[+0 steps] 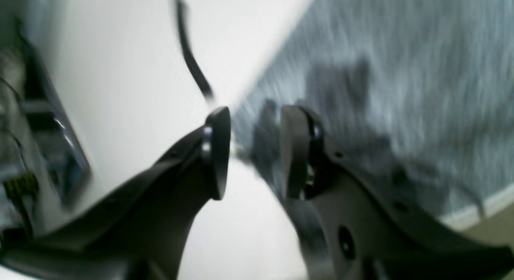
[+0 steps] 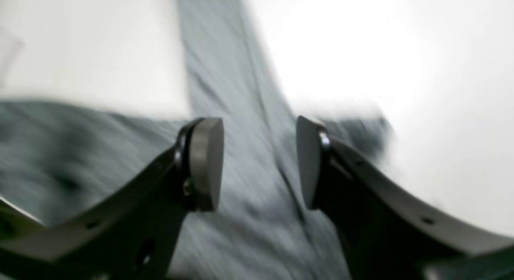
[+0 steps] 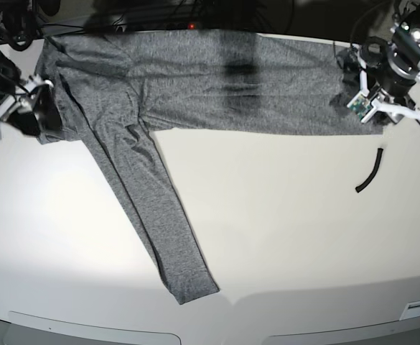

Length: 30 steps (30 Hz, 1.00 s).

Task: Fold the T-shirt properly

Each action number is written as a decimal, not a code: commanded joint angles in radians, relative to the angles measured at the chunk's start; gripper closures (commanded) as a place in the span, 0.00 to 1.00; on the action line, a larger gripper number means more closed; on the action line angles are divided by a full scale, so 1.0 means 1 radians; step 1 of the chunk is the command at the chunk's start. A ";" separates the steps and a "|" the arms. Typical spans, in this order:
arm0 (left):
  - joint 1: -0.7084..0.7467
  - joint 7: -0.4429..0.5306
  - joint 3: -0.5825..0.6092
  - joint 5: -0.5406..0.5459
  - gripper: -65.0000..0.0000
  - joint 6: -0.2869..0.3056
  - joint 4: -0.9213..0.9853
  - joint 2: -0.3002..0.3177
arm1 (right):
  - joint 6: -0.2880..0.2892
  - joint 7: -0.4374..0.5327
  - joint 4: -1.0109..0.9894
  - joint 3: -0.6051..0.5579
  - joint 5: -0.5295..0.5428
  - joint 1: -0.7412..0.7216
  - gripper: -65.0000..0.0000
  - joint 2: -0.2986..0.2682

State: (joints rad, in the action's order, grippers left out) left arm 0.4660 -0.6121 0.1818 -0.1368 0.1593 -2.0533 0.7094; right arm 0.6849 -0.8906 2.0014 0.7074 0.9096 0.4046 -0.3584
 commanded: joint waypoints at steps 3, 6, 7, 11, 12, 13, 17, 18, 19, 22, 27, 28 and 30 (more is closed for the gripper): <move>-0.069 0.061 -0.011 -0.012 0.68 -0.014 -0.015 0.014 | -0.005 -0.015 0.007 -0.045 0.003 -0.123 0.54 0.018; -0.154 0.080 -0.011 0.010 0.69 -0.014 -0.014 0.014 | -0.005 -0.016 -0.015 -0.119 0.002 -0.230 0.54 0.052; -0.182 0.085 -0.011 0.038 0.69 -0.014 -0.014 0.014 | -0.005 -0.016 -0.023 -0.148 -0.011 -0.259 0.54 0.063; -0.254 0.088 -0.011 0.138 0.69 -0.014 -0.014 0.014 | -0.005 -0.006 -0.039 -0.269 -0.135 -0.341 0.54 0.108; -0.261 0.094 -0.011 0.146 0.69 -0.014 -0.014 0.014 | -0.005 0.012 -0.045 -0.298 -0.171 -0.357 0.54 0.118; -0.267 0.098 -0.011 0.148 0.69 -0.014 -0.014 0.013 | -0.005 0.035 -0.056 -0.327 -0.204 -0.373 0.54 0.127; -0.273 0.140 -0.011 0.171 0.69 -0.013 0.004 -0.001 | -0.024 0.078 -0.140 -0.411 -0.291 -0.457 0.54 0.165; -0.275 0.156 -0.011 0.184 0.69 -0.010 0.028 -0.006 | -0.027 0.074 -0.163 -0.424 -0.294 -0.476 0.54 0.177; -0.285 0.158 -0.011 0.198 0.69 0.011 0.067 -0.015 | -0.028 0.066 -0.180 -0.433 -0.294 -0.494 0.54 0.189; -0.337 0.154 -0.011 0.274 0.69 0.080 0.241 -0.038 | -0.026 0.072 -0.214 -0.447 -0.304 -0.533 0.54 0.227; -0.457 0.146 -0.011 0.378 0.69 0.098 0.499 -0.092 | -0.031 0.228 -0.365 -0.447 -0.489 -0.623 0.55 0.268; -0.480 0.142 -0.011 0.382 0.69 0.101 0.530 -0.100 | -0.034 0.250 -0.417 -0.447 -0.511 -0.654 0.55 0.272; -0.517 0.143 -0.011 0.381 0.69 0.126 0.576 -0.114 | -0.043 0.263 -0.537 -0.446 -0.518 -0.729 0.55 0.276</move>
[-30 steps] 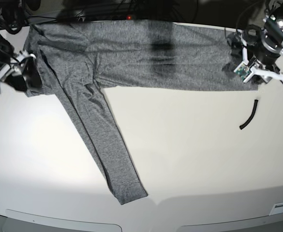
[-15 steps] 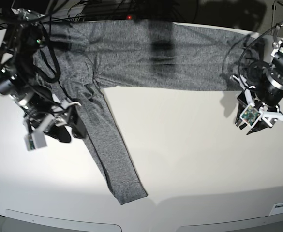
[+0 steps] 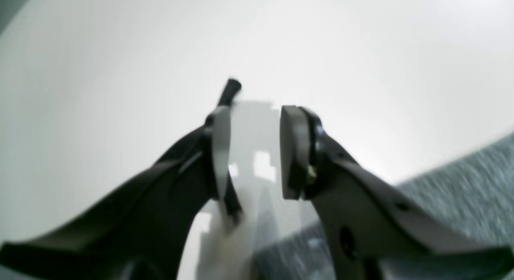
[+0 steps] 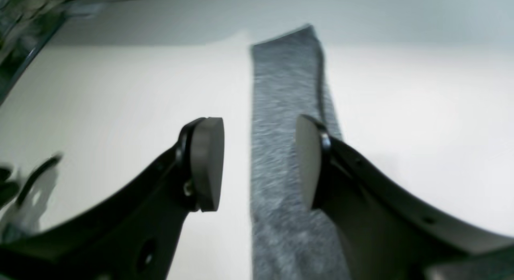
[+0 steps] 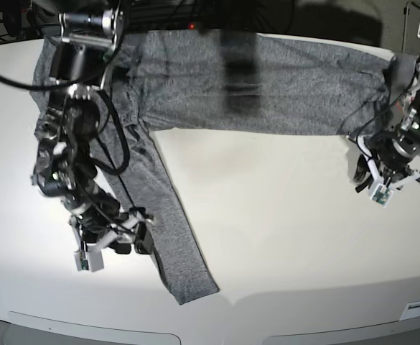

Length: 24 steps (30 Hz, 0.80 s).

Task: Fold the T-shirt properly

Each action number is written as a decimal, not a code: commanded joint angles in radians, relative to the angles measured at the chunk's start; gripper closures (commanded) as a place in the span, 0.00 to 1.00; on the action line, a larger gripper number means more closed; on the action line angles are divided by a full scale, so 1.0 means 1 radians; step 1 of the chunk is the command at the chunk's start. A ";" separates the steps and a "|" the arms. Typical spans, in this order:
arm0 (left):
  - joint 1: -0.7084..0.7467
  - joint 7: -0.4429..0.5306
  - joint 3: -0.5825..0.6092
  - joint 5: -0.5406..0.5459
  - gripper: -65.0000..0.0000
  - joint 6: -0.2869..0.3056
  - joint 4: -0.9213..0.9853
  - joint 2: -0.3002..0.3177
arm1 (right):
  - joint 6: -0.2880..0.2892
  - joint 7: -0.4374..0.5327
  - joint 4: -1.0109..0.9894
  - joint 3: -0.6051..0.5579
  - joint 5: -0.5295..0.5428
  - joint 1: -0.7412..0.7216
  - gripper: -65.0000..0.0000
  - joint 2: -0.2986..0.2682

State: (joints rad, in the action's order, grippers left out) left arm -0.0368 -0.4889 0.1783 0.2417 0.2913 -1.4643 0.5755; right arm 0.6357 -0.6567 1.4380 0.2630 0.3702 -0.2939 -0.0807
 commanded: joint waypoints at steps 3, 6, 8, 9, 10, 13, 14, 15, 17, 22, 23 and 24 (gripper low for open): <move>-0.057 0.042 -0.008 0.003 0.69 0.042 0.045 0.009 | 0.000 0.010 -0.148 -0.002 0.022 -0.148 0.55 -0.002; -0.097 0.049 -0.008 0.002 0.69 0.064 0.137 0.004 | 0.001 -0.040 -0.250 -0.002 0.023 -0.231 0.55 0.002; -0.129 0.042 -0.008 0.003 0.69 0.104 0.233 0.004 | 0.001 -0.053 -0.277 -0.002 0.025 -0.265 0.55 0.006; -0.145 0.036 -0.008 0.003 0.69 0.136 0.284 0.004 | 0.002 -0.055 -0.278 -0.002 0.026 -0.275 0.55 0.007; -0.161 0.034 -0.008 0.003 0.69 0.168 0.333 0.004 | 0.002 -0.055 -0.277 -0.003 0.026 -0.285 0.55 0.007; -0.200 0.059 -0.008 0.003 0.69 0.204 0.458 0.004 | 0.002 -0.064 -0.277 -0.002 0.026 -0.305 0.55 0.003; -0.214 0.080 -0.008 -0.004 0.69 0.204 0.496 0.005 | 0.002 -0.068 -0.277 -0.002 0.026 -0.308 0.55 0.003; -0.230 0.110 -0.008 -0.030 0.69 0.203 0.533 0.006 | 0.002 -0.068 -0.277 -0.003 0.026 -0.310 0.55 0.003; -0.270 0.173 -0.008 -0.143 0.69 0.150 0.610 0.010 | 0.002 -0.071 -0.277 -0.003 0.026 -0.309 0.55 0.004; -0.396 0.217 -0.008 -0.388 0.69 -0.255 0.822 0.068 | 0.002 -0.124 -0.277 -0.003 0.027 -0.309 0.55 0.003; -0.419 0.196 -0.008 -0.403 0.69 -0.350 0.848 0.086 | 0.002 -0.130 -0.277 -0.003 0.031 -0.308 0.55 0.003; -0.436 0.171 -0.008 -0.402 0.69 -0.410 0.858 0.109 | 0.002 -0.130 -0.277 -0.003 0.039 -0.307 0.55 0.003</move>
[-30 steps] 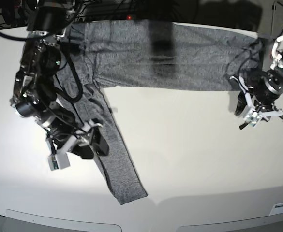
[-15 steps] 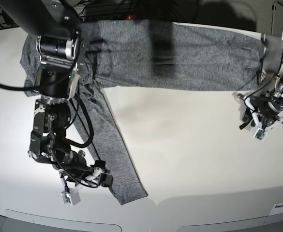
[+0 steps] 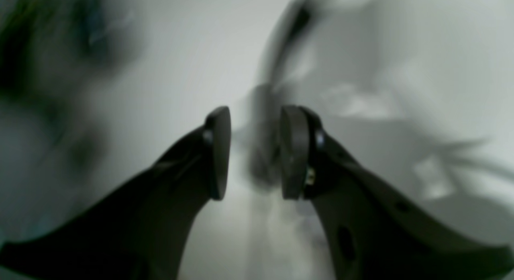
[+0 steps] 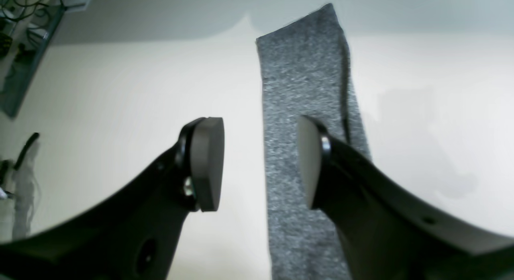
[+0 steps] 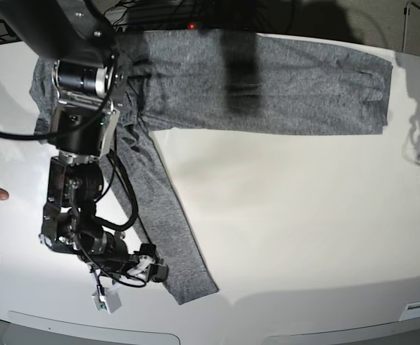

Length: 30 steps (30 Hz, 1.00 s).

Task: Fold the T-shirt properly

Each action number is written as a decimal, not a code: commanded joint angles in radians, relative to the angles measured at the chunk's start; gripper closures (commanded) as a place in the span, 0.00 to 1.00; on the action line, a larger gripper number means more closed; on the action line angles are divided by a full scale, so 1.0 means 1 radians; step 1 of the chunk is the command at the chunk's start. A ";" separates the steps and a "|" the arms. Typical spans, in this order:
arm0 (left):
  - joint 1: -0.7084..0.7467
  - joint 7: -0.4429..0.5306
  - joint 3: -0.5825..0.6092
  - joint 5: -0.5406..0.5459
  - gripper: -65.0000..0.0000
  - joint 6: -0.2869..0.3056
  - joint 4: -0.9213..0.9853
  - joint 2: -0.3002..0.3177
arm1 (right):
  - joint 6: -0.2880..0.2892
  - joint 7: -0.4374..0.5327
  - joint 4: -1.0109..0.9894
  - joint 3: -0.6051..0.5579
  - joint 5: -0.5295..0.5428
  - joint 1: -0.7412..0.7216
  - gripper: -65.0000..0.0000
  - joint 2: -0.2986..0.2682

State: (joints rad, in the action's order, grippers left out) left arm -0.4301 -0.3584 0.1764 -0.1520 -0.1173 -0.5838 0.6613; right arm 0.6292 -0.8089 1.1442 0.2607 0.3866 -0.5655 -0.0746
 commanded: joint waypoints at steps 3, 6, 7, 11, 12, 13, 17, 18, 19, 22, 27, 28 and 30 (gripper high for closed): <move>-0.069 -0.027 -0.006 0.014 0.69 -0.029 -0.050 0.095 | 0.010 0.017 0.016 0.000 0.057 -0.035 0.55 -0.003; -0.069 -0.063 -0.006 0.068 0.69 -0.029 -0.124 0.156 | 0.010 0.017 0.016 0.000 0.066 -0.035 0.55 -0.003; -0.069 -0.080 -0.006 0.102 0.69 -0.029 -0.152 0.170 | 0.011 0.017 0.016 0.000 0.066 -0.035 0.55 -0.003; -0.069 -0.138 -0.006 0.243 0.69 -0.027 -0.266 0.200 | 0.010 0.035 0.016 0.000 0.064 -0.035 0.55 -0.003; -0.069 -0.150 -0.006 0.278 0.69 -0.018 -0.294 0.201 | 0.011 0.055 0.016 0.000 0.053 -0.035 0.55 -0.003; -0.068 -0.159 -0.006 0.319 0.69 0.006 -0.323 0.201 | 0.011 0.087 0.016 0.000 0.034 -0.035 0.55 -0.003; -0.069 -0.224 -0.006 0.567 0.69 0.187 -0.422 0.188 | 0.009 0.212 0.004 0.000 -0.048 -0.035 0.55 -0.003; -0.068 -0.266 -0.006 0.640 0.69 0.254 -0.444 0.179 | 0.009 0.227 -0.003 0.000 -0.060 -0.035 0.55 -0.003; -0.068 -0.313 -0.006 0.708 0.69 0.321 -0.464 0.166 | 0.009 0.243 -0.012 0.000 -0.073 -0.035 0.55 -0.003; -0.060 -0.381 -0.006 0.843 0.69 0.472 -0.486 0.104 | 0.009 0.312 -0.058 0.000 -0.120 -0.036 0.55 -0.002; -0.028 -0.289 -0.006 0.813 0.69 0.488 -0.486 -0.020 | -0.071 0.476 -0.216 0.000 -0.193 -0.039 0.55 -0.002; -0.024 -0.272 -0.006 0.791 0.69 0.488 -0.486 -0.045 | -0.090 0.519 -0.259 0.000 -0.205 -0.039 0.55 0.000; -0.021 -0.270 -0.006 0.768 0.69 0.488 -0.486 -0.090 | -0.097 0.576 -0.345 0.000 -0.227 -0.039 0.55 0.000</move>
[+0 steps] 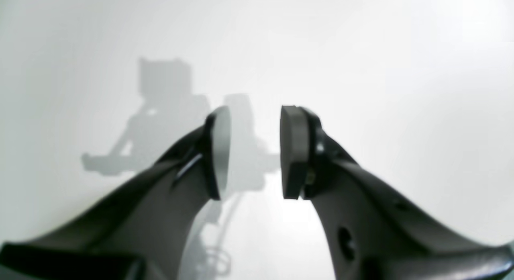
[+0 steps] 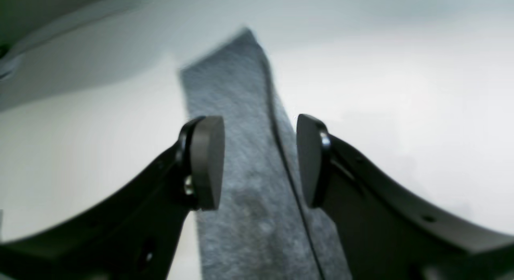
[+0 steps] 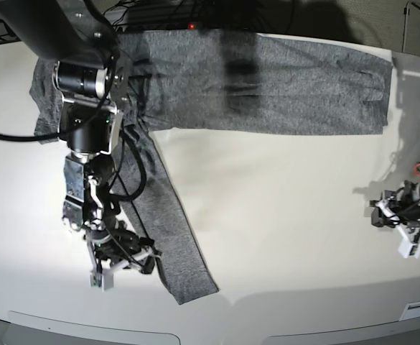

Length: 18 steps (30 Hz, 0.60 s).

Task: Fold the T-shirt properly
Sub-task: 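Lift the sleeve with the right gripper and fold it back over the body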

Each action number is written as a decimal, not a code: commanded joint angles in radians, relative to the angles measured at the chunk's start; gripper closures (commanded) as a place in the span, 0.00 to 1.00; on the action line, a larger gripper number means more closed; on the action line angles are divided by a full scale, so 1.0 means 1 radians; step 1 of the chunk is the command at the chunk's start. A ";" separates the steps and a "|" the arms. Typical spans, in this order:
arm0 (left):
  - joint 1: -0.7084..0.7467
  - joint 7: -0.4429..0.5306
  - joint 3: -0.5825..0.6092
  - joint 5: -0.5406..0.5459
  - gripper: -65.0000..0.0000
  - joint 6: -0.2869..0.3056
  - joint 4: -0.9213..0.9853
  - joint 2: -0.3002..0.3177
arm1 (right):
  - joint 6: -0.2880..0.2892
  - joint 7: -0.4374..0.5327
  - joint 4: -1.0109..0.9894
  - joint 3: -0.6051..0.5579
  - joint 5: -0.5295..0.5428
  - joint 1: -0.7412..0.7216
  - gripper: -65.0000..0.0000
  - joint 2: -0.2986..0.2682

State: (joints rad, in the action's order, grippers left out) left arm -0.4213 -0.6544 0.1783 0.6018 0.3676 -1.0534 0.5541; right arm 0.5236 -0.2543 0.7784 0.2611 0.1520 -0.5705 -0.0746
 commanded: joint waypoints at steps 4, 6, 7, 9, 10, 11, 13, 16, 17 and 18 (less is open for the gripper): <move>-0.031 0.027 -0.008 0.000 0.69 0.004 -0.016 -0.038 | -0.014 0.053 -0.105 -0.001 -0.039 -0.042 0.55 0.003; -0.031 0.027 -0.008 0.000 0.69 0.005 -0.016 -0.050 | -0.034 0.053 -0.130 -0.001 -0.066 -0.042 0.55 0.014; -0.031 0.027 -0.008 0.000 0.69 0.008 -0.016 -0.053 | -0.034 0.047 -0.137 -0.001 -0.077 -0.041 0.55 0.021; -0.031 0.027 -0.008 0.000 0.69 0.017 -0.017 -0.053 | -0.032 0.026 -0.141 -0.001 -0.098 -0.041 0.55 0.040; -0.031 0.027 -0.008 0.000 0.69 0.019 -0.018 -0.052 | -0.032 0.012 -0.141 -0.001 -0.103 -0.041 0.55 0.051; -0.031 0.027 -0.008 0.000 0.69 0.019 -0.018 -0.052 | -0.031 -0.009 -0.141 -0.001 -0.097 -0.041 0.55 0.064; -0.031 0.027 -0.008 -0.001 0.69 0.019 -0.018 -0.052 | -0.018 -0.058 -0.141 -0.010 -0.065 -0.041 0.55 0.089; -0.031 0.027 -0.008 0.000 0.69 0.019 -0.018 -0.052 | -0.008 -0.084 -0.141 -0.082 -0.066 -0.029 0.55 0.118; -0.031 0.027 -0.008 -0.001 0.69 0.019 -0.018 -0.052 | -0.008 -0.083 -0.141 -0.117 -0.070 -0.022 0.55 0.126; -0.031 0.027 -0.008 -0.001 0.69 0.019 -0.018 -0.052 | -0.008 -0.082 -0.141 -0.153 -0.071 -0.014 0.55 0.127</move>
State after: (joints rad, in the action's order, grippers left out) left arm -0.4240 -0.6498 0.1783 0.5919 0.3779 -1.0542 0.4873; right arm 0.5053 -0.3351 0.6247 0.1055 0.0795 -0.5632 0.0505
